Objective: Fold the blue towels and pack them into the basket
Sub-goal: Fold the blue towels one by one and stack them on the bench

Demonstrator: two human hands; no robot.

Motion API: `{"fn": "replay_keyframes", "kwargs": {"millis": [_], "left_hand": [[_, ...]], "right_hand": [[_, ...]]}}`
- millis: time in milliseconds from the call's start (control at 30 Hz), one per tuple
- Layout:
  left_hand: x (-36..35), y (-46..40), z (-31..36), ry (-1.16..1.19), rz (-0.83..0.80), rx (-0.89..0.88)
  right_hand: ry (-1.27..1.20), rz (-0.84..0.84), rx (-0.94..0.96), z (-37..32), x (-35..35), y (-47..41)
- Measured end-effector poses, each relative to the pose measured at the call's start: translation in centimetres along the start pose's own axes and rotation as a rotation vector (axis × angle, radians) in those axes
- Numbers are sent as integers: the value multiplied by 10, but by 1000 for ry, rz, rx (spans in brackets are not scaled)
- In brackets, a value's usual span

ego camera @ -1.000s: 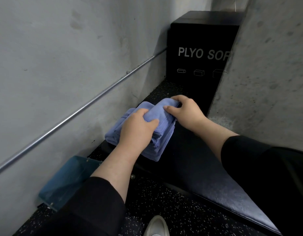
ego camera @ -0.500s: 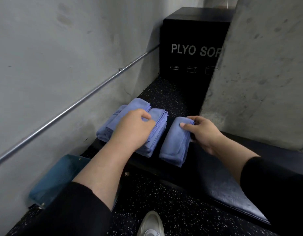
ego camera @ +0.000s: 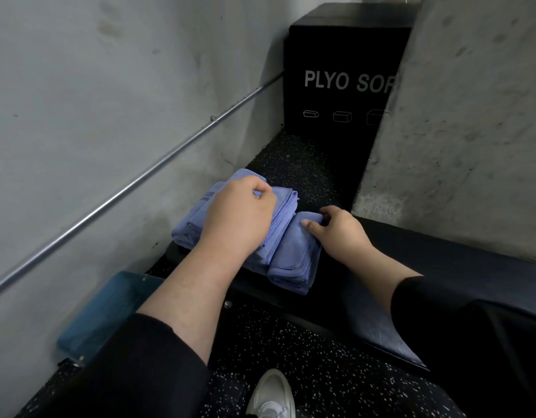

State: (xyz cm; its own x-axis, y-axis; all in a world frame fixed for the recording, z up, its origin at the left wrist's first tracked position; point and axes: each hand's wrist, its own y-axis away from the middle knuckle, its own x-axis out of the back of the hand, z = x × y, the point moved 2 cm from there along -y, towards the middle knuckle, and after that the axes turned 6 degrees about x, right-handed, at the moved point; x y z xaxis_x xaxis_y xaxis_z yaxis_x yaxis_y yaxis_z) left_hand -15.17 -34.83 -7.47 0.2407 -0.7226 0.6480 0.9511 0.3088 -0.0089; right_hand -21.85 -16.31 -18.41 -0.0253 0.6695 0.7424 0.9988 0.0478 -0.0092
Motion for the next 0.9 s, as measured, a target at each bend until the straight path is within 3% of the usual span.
{"fn": "replay_keyframes", "kwargs": {"millis": [133, 267, 533, 767, 900], "left_hand": [[-17, 10, 17, -24, -65, -60], [-50, 30, 43, -71, -160, -156], [-136, 111, 130, -159, -364, -405], [-208, 176, 179, -276, -502, -578], [-229, 181, 182, -302, -529, -579]], "right_hand": [[-50, 143, 45, 6, 26, 15], [-66, 180, 57, 22, 68, 54], [244, 146, 122, 106, 192, 163], [636, 114, -126, 194, 280, 227], [785, -84, -371, 232, 298, 245]]}}
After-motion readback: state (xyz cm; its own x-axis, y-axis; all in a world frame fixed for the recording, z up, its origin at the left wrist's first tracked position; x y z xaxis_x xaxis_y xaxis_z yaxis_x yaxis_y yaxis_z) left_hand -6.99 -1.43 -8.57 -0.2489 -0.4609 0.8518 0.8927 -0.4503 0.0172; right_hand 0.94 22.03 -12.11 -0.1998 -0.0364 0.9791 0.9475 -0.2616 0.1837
